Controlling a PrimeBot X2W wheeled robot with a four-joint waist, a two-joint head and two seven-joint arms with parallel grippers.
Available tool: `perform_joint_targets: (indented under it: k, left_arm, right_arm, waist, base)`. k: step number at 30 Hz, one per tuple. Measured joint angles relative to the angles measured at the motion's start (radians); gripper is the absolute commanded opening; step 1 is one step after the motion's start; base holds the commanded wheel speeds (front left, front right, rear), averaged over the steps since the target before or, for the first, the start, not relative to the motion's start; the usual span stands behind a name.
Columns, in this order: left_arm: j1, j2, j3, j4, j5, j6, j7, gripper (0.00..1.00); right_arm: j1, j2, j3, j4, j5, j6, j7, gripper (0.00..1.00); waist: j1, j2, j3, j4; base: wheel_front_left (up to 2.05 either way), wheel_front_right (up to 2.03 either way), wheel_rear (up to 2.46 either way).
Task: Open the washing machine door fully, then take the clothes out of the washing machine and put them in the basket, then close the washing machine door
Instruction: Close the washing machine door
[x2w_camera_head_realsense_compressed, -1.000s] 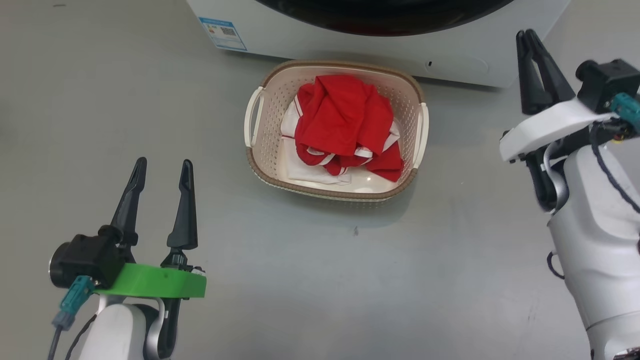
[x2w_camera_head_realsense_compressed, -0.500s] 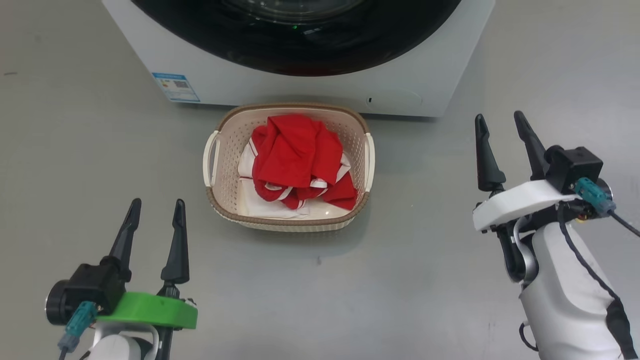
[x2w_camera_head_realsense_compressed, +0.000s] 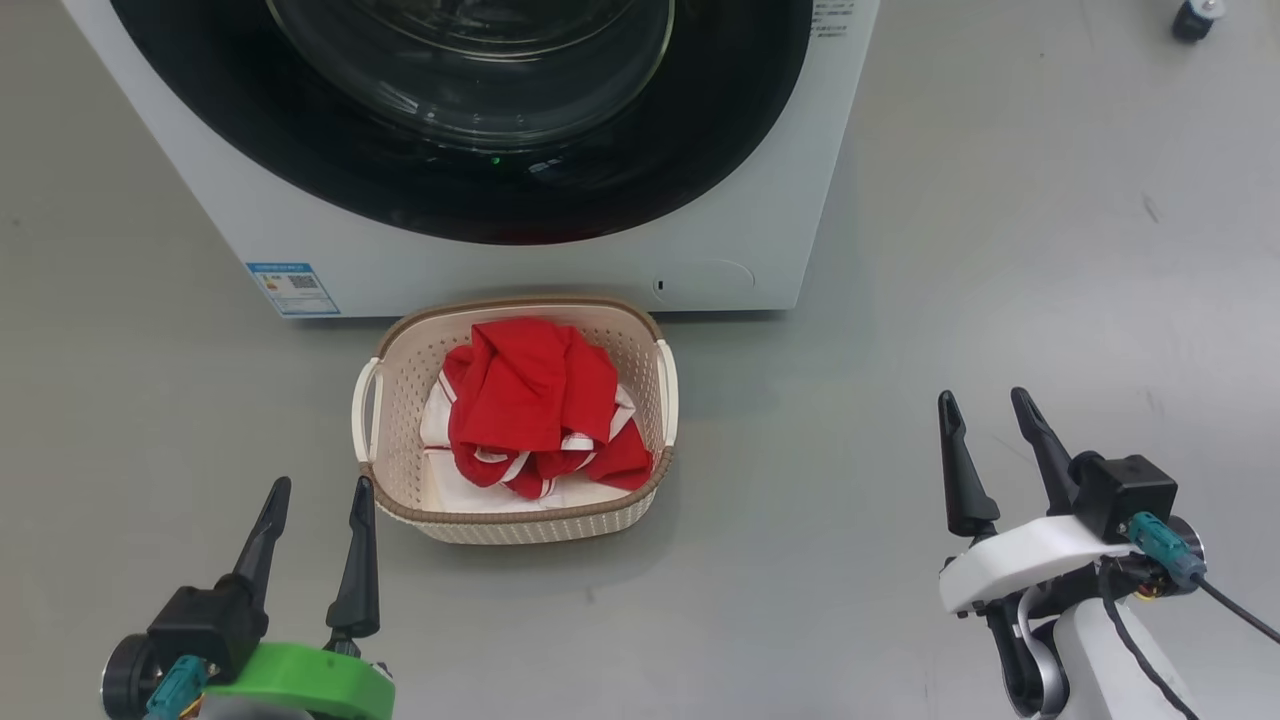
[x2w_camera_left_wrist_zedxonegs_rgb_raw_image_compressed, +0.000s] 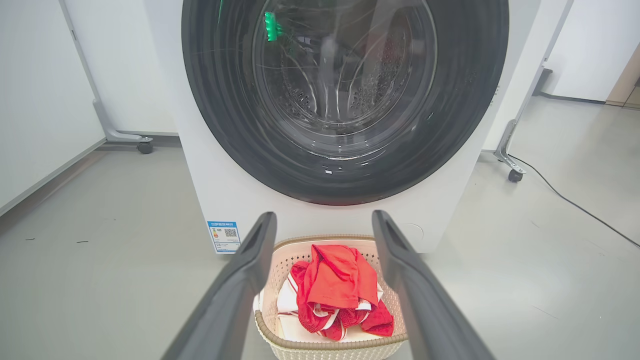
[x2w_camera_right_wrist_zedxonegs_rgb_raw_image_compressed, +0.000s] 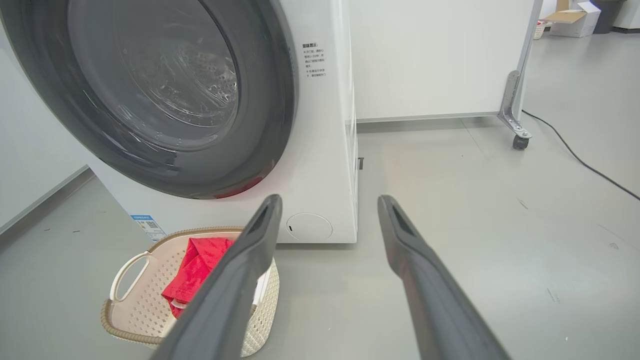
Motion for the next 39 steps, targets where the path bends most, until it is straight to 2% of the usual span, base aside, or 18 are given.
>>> perform_joint_targets:
  k: [15, 39]
  left_arm:
    - [0.053, 0.001, -0.017, 0.04, 0.0, 0.0, 0.0, 1.0]
    - [0.072, 0.001, -0.03, 0.042, 0.0, 0.0, 0.004, 1.0]
  right_arm:
    - [0.148, 0.007, 0.007, -0.102, -0.018, -0.024, 0.0, 1.0]
    - [0.23, 0.016, 0.021, -0.189, -0.018, -0.033, 0.0, 1.0]
  waist:
    - [0.0, 0.0, -0.091, -0.067]
    - [0.0, 0.0, -0.115, -0.06]
  base:
    - [0.0, 0.0, 0.0]
    - [0.0, 0.0, 0.0]
